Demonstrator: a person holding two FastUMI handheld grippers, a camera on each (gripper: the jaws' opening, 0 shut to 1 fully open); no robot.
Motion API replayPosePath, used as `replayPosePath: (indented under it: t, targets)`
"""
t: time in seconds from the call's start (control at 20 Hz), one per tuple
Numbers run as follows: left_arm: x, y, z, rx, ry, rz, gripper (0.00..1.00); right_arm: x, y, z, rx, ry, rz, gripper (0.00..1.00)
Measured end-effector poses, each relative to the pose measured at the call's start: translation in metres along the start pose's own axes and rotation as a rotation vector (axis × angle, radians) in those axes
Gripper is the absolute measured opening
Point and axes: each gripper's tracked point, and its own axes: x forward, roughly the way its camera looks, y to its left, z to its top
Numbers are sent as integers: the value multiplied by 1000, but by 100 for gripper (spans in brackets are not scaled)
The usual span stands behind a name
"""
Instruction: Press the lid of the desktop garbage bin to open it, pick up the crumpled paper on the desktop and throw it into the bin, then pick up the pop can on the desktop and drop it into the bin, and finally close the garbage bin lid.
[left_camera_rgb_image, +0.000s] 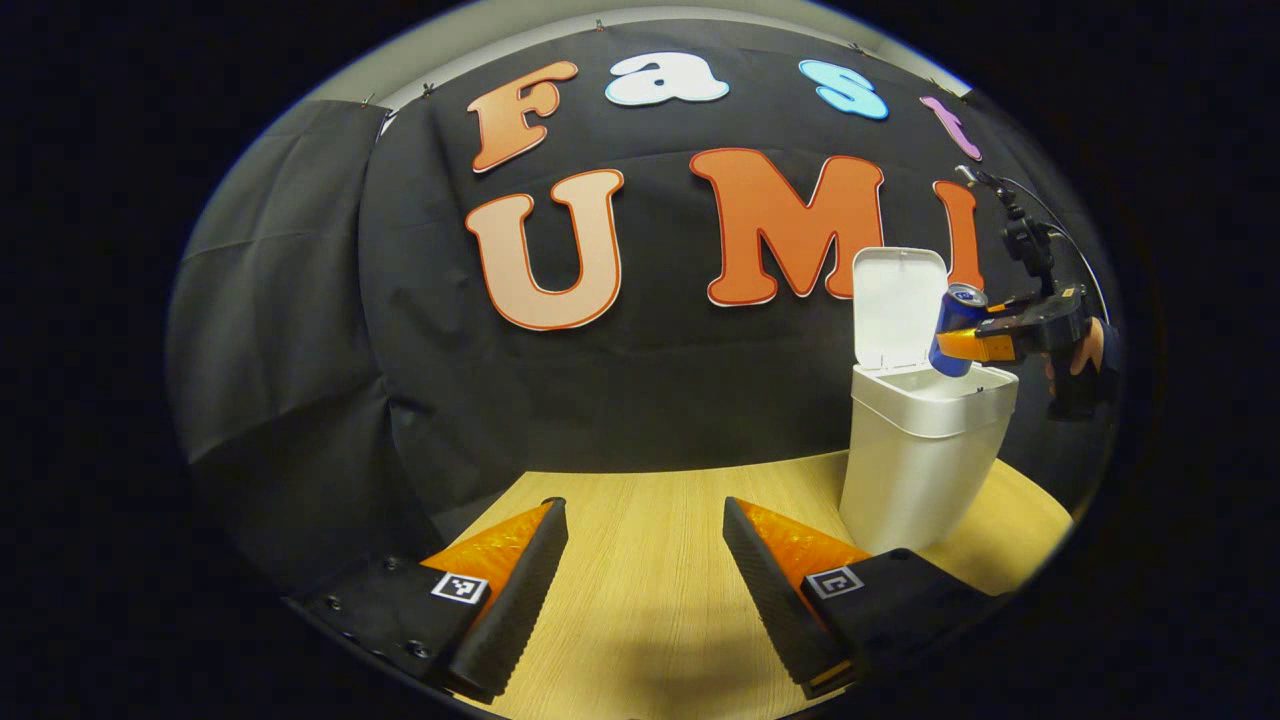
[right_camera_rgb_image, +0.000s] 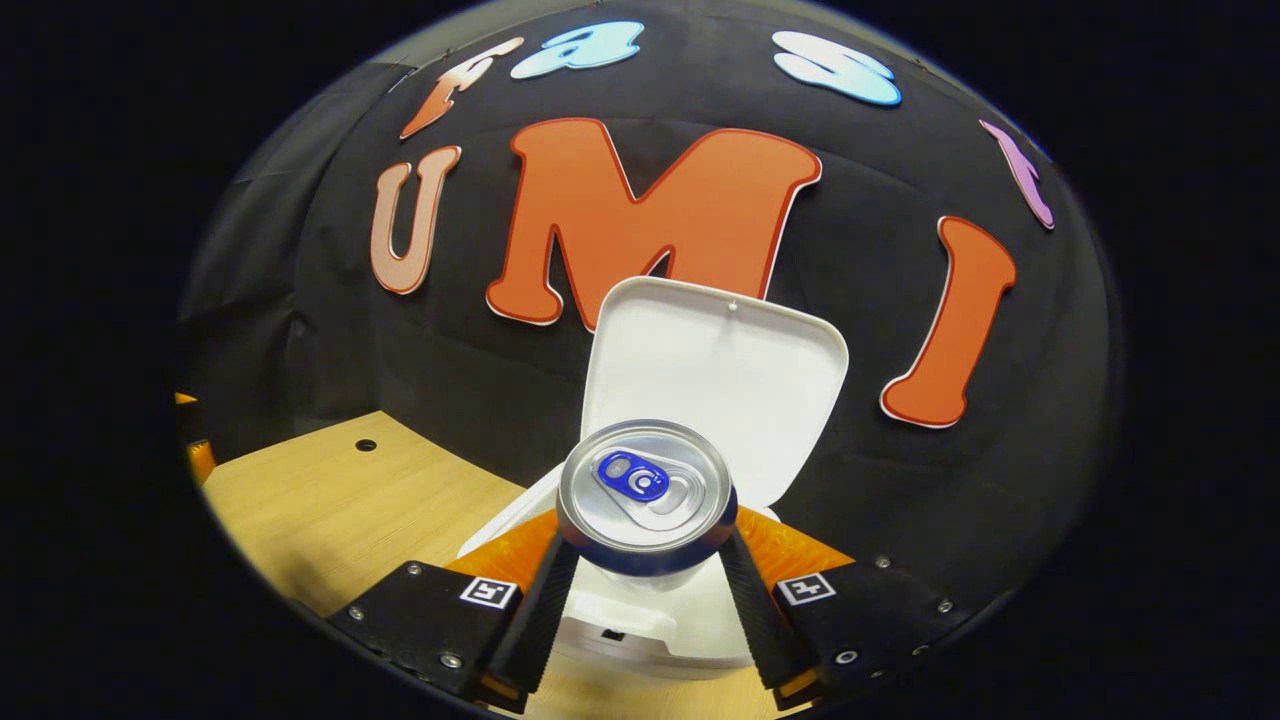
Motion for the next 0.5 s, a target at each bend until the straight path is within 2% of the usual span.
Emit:
replayPosePath:
  t: [0.15, 0.2, 0.25, 0.5]
  targets:
    - [0, 2, -4, -47, 24, 1, 99, 9, -2, -11, 26, 38, -7, 79]
    - [0, 4, -4, -53, 26, 7, 94, 12, -2, -15, 32, 52, -7, 80]
    - [0, 5, -5, -57, 28, 11, 99, 13, -1, -19, 39, 67, -3, 80]
    - [-1, 6, -7, -57, 35, 18, 99, 20, 4, -31, 64, 116, 11, 80]
